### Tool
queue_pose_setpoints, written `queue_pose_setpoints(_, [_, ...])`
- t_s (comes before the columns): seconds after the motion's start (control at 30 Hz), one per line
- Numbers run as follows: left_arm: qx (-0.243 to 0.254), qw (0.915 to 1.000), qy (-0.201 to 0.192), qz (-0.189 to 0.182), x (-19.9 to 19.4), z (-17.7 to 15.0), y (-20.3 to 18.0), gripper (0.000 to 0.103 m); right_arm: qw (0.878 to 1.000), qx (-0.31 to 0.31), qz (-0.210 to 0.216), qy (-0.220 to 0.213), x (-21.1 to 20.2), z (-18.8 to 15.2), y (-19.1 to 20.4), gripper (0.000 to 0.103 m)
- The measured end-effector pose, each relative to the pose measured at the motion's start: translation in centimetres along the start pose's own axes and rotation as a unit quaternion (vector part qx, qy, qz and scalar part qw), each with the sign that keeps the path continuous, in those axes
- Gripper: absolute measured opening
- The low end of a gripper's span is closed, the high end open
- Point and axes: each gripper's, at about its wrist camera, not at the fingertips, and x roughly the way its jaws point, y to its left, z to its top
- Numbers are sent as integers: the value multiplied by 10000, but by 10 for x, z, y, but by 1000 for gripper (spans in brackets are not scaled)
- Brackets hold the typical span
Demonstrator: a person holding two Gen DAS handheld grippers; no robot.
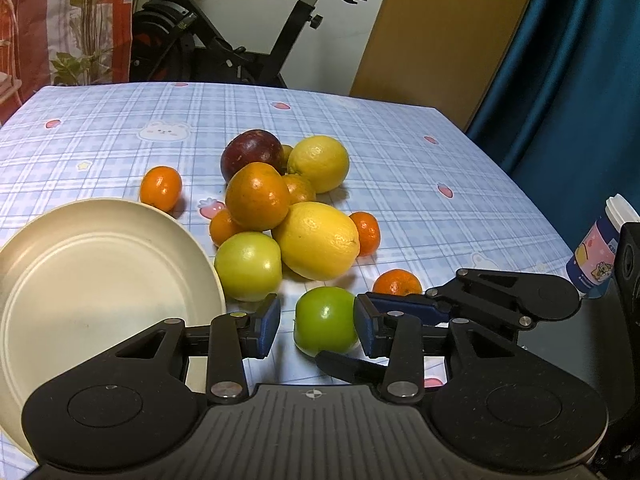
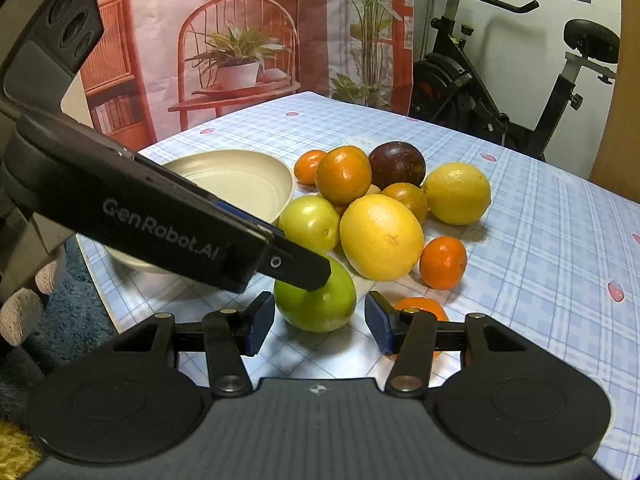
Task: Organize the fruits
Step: 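Move the left gripper down toward the green apple beside the plate, then close the left gripper around the green apple and lift it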
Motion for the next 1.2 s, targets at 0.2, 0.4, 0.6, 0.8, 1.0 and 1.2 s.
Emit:
queue_pose_setpoints(0.2, [26, 9999, 112, -106, 4, -2, -2, 44, 10000, -4, 14, -8, 2, 0, 1, 47])
queue_pose_setpoints(0.4, [-37, 9996, 195, -221, 11, -3, -1, 48, 10000, 30, 1, 95, 7, -1, 0, 49])
queue_pose_setpoints(0.6, [-49, 9993, 288, -248, 15, -5, -2, 48, 9999, 74, 3, 125, 9, -3, 0, 50])
queue_pose_setpoints(0.8, [-30, 9994, 263, -242, 12, -6, -2, 46, 9999, 109, 32, 119, 9, -2, -2, 50])
queue_pose_setpoints(1.0, [-42, 9996, -69, -266, -4, 2, 0, 47, 9998, 166, 40, -108, -1, 8, -1, 50])
queue_pose_setpoints(1.2, [-162, 9987, -475, -28, -29, 15, 17, 47, 9996, -99, 134, -222, 0, 43, 10, 50])
